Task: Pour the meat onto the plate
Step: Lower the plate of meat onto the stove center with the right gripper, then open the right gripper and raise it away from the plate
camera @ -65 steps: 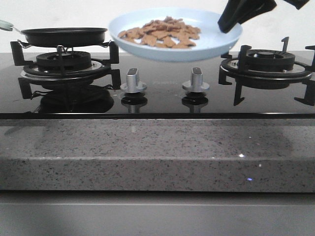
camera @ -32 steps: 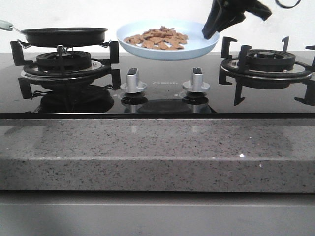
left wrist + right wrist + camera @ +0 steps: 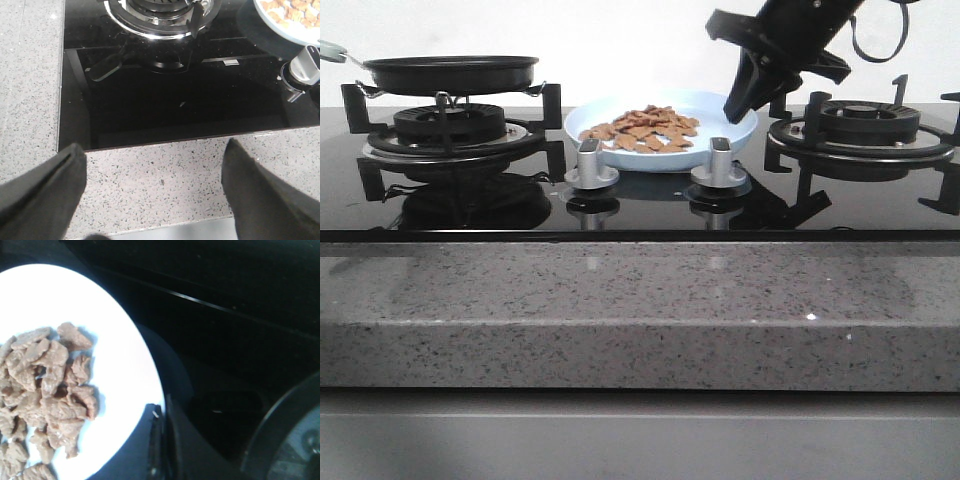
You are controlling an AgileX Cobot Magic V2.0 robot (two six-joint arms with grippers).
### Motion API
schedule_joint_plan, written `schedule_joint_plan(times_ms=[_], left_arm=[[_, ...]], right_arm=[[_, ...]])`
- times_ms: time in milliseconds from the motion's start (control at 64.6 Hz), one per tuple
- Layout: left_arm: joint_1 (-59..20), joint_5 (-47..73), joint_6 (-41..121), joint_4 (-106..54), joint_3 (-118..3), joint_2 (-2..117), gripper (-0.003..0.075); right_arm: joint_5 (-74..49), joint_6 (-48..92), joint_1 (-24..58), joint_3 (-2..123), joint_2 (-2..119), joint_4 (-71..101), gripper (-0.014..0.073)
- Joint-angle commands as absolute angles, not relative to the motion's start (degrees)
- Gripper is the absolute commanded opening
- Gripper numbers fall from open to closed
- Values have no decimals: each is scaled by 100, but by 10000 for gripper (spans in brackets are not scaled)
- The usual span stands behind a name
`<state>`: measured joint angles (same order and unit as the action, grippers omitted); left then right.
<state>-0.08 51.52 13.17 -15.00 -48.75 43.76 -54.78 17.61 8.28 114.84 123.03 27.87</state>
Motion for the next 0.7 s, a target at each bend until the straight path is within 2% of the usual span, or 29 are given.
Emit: schedule_joint_plan(times_ms=[0,124,217,495,681], left_arm=[[-46,4820,1250,-1640,-5008,4348,545],[-46,4820,1250,-1640,-5008,4348,545],[-46,4820,1250,-1640,-5008,4348,545],[-46,4820,1250,-1644,-4985,4348,545],[-46,4820,1250,-1644,-4985,4348,545]], right_arm=[[-5323,1804,788,11707,11907,2838,95],[-5295,1804,788,11707,11902,2814,287],[-5306,1804,788,11707,11838,2820,383],[-5598,1798,866,11638,11097,2789,391],[-5475,1798,1102,10476,9926,2141,391]])
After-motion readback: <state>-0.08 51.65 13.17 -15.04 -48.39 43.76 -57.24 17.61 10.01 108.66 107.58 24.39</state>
